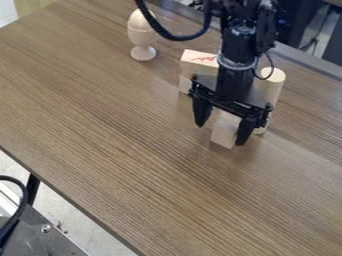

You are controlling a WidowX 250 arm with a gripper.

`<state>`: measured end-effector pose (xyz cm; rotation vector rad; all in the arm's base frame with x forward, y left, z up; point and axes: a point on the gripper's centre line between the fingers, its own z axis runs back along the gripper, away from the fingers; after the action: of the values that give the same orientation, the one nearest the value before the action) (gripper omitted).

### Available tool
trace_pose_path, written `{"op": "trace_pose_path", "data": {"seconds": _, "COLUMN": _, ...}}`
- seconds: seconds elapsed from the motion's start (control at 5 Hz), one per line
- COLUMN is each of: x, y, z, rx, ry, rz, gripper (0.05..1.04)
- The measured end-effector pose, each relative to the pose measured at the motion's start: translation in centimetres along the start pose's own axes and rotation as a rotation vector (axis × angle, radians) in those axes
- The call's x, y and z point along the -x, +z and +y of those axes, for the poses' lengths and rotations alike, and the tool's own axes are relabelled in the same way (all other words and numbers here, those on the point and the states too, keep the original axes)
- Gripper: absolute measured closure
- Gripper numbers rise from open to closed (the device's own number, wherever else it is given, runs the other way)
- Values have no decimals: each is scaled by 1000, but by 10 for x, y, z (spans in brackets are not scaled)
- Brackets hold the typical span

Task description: Remove the white cube and put it on the white block rectangular

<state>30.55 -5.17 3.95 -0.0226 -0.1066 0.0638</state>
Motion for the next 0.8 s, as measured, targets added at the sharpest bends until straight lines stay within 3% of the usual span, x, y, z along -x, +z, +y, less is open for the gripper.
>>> {"op": "trace_pose_path", "data": {"seconds": 0.2, "x": -2, "y": 0, "z": 1, "rx": 6, "ry": 8, "rz": -18, "gripper": 183}}
{"op": "trace_pose_path", "data": {"seconds": 0.4, "x": -2, "y": -2, "z": 2, "rx": 7, "ry": 25, "rz": -25, "gripper": 470}}
{"op": "trace_pose_path", "data": {"seconds": 0.6, "x": -2, "y": -2, "z": 2, "rx": 10, "ry": 44, "rz": -34, "gripper": 531}}
{"op": "trace_pose_path", "data": {"seconds": 0.8, "x": -3, "y": 4, "z": 3, "rx": 10, "ry": 49, "rz": -43, "gripper": 531}}
